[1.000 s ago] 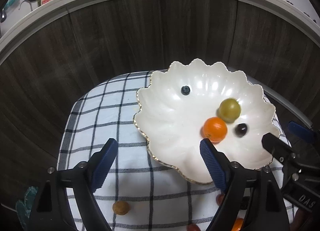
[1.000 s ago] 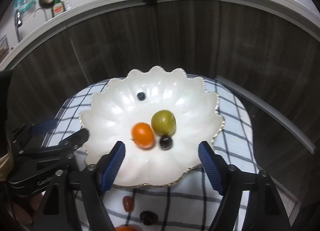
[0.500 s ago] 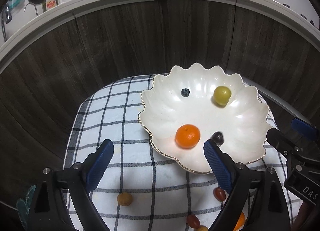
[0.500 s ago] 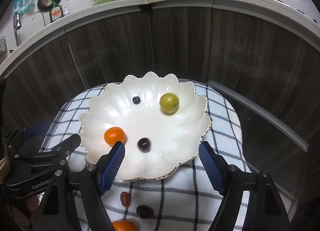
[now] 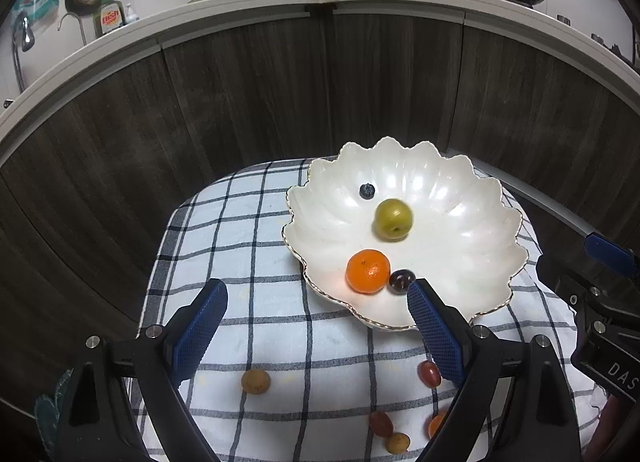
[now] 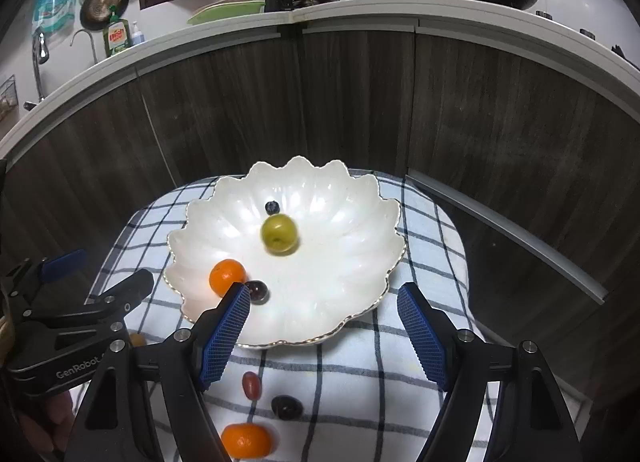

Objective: Organize fruits
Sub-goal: 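Move both open tools back from the bowl toward the remaining fruits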

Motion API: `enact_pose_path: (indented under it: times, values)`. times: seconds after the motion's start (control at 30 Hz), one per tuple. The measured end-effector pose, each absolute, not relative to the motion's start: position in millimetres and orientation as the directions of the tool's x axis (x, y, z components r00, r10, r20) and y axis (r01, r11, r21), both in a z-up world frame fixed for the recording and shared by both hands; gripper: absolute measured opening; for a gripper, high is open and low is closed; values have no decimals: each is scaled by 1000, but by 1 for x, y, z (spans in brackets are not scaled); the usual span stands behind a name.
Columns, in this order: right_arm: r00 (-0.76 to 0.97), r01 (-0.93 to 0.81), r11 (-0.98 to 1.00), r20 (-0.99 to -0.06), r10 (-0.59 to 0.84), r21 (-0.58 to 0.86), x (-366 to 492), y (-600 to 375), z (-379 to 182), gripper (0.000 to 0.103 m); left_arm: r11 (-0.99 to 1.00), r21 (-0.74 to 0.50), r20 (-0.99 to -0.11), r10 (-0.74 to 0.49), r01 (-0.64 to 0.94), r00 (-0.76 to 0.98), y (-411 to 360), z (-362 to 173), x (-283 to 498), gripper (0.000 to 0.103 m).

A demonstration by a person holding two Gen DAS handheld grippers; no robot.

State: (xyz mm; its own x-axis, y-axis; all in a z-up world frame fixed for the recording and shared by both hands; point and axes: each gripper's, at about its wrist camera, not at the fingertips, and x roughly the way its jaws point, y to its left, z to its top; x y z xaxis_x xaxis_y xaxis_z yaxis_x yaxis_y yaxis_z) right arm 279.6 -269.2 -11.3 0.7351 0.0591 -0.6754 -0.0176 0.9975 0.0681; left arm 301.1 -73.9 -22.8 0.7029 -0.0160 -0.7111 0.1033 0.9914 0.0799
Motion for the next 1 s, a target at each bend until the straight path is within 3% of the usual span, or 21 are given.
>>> enact_pose_path:
  times: [1.0]
  values:
    - [757, -16, 999, -652, 44, 49, 230, -273, -5, 77, 991, 75, -708, -27, 113, 706, -73, -20, 246, 92]
